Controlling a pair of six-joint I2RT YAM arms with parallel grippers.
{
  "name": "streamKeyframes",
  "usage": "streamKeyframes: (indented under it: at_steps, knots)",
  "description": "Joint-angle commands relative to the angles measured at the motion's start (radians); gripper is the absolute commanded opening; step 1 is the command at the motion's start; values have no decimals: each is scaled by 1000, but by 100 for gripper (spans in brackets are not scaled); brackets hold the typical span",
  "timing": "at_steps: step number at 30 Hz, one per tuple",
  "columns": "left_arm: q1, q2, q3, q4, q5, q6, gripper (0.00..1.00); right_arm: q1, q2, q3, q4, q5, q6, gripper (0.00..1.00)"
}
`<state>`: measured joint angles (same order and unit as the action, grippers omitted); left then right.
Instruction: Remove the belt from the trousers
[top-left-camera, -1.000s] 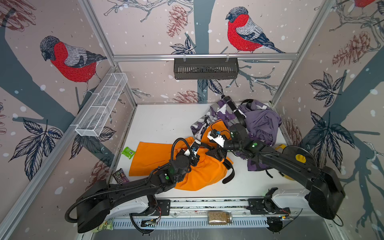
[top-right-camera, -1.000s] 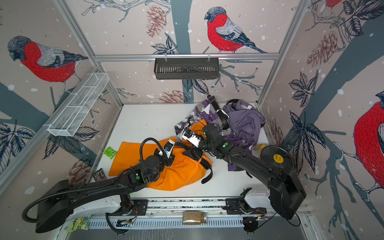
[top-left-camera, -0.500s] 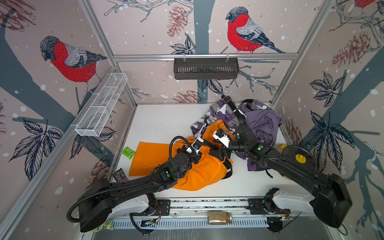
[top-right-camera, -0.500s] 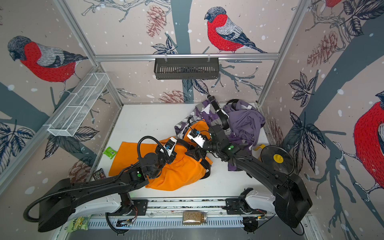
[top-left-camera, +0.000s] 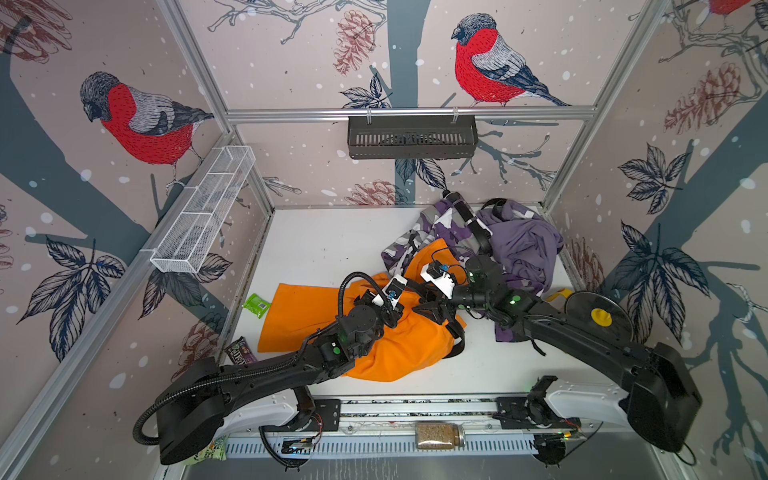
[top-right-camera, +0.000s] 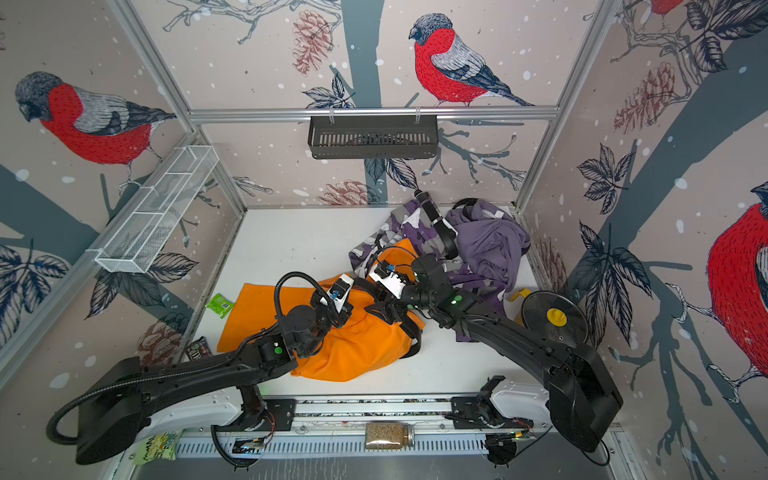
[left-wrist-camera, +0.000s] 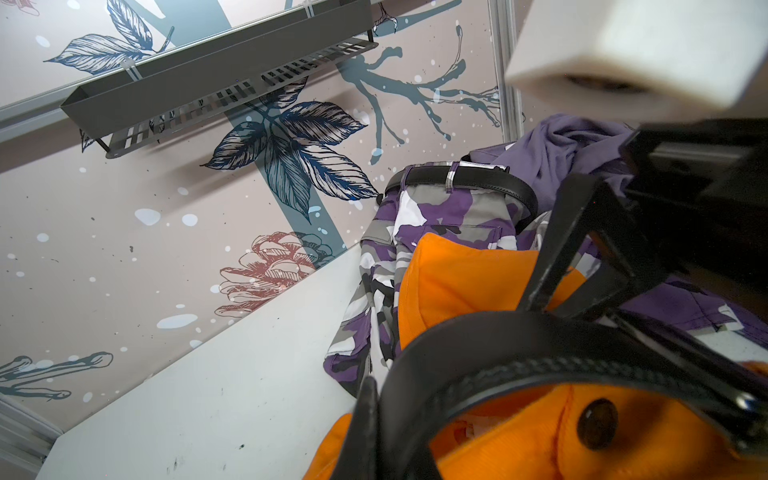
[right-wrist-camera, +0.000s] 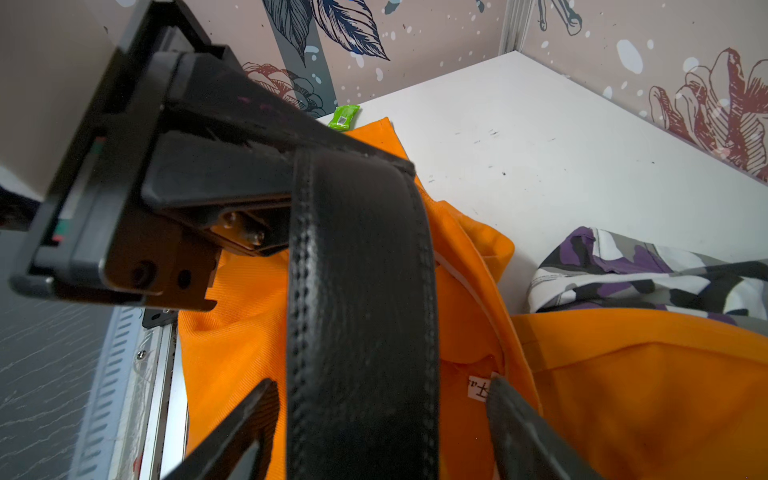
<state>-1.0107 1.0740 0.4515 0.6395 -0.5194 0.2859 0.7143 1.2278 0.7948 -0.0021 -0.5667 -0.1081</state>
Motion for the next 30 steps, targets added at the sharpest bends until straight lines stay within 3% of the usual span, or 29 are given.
streamKeyframes:
  at_steps: [1, 7, 10, 17, 24, 30]
  knots:
    - [1, -11, 5, 70, -13, -11, 0, 1, -13, 8, 7, 39, 5, 74]
    - [1, -16, 0, 57, -21, -19, 0, 11, -34, 6, -13, 82, -2, 62]
    - [0, -16, 0, 57, -25, -20, 0, 16, -34, 10, -25, 91, -4, 50]
    - [3, -20, -11, 54, -44, -23, 0, 17, -37, 3, -41, 72, -9, 32]
    - [5, -22, -1, 43, -32, -28, 0, 32, -28, -2, -22, 81, -5, 54]
    - [6, -17, 3, 45, -31, -26, 0, 58, -26, 1, -28, 143, -11, 55]
